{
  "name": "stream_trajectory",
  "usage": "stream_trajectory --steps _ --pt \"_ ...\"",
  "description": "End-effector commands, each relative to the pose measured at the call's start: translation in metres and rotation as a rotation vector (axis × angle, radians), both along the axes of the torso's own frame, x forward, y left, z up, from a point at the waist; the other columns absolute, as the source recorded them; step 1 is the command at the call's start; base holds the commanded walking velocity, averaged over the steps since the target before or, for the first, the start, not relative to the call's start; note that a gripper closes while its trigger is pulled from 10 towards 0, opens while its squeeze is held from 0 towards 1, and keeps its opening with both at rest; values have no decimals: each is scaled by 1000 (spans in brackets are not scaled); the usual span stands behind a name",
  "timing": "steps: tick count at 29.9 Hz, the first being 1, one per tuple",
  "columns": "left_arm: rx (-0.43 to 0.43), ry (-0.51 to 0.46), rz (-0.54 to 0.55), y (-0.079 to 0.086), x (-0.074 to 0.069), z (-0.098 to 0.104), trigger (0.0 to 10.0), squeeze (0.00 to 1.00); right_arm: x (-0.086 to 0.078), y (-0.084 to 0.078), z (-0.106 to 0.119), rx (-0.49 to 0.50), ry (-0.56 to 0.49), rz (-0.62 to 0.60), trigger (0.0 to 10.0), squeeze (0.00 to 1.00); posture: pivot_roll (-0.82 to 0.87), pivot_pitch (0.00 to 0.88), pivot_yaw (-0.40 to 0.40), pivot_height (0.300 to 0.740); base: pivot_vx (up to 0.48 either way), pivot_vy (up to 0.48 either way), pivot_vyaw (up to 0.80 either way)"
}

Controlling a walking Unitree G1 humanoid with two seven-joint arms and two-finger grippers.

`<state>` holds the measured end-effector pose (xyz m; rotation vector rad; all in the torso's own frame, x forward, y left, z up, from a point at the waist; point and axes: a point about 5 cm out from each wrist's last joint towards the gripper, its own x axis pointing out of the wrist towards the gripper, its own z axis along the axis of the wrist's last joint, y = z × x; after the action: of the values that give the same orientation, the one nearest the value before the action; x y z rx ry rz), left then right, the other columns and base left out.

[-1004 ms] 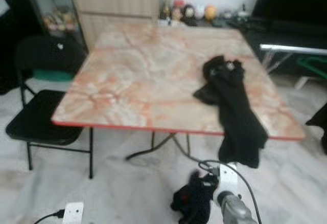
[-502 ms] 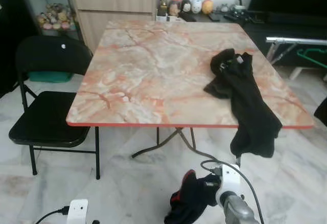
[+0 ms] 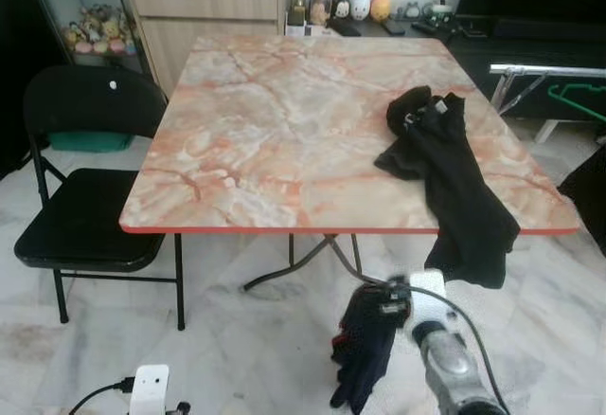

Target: Hang hanger

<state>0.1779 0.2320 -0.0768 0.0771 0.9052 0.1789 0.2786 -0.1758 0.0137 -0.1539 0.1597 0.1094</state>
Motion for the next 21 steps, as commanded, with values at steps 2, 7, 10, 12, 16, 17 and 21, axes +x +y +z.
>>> stream_trajectory --steps 2,7,10,12,16,17,21 --pt "8 -10 6 1 2 1 10000 0 -10 -2 15 -41 -122 44 10000 0 18 0 -52 740 0 0 0" --pt "9 -9 3 0 2 1 10000 0 -39 -4 28 -78 -197 57 10000 0 16 0 -51 740 0 0 0" --pt "10 -6 3 0 0 0 10000 0 -53 -6 42 -88 -227 39 10000 0 12 0 -48 740 0 0 0" --pt "11 -6 3 0 0 0 10000 0 -52 -7 52 -73 -233 7 10000 0 6 0 -43 740 0 0 0" --pt "-7 -45 15 -2 3 2 10000 0 -16 -2 91 -18 -345 -24 10000 0 -16 0 -32 740 0 0 0" --pt "-11 -56 16 -3 5 3 10000 0 -8 0 101 -13 -370 -23 10000 0 -16 0 -32 740 0 0 0" --pt "-12 -77 34 -3 9 5 10000 0 14 7 129 -3 -435 13 10000 0 -6 0 -40 740 0 0 0"
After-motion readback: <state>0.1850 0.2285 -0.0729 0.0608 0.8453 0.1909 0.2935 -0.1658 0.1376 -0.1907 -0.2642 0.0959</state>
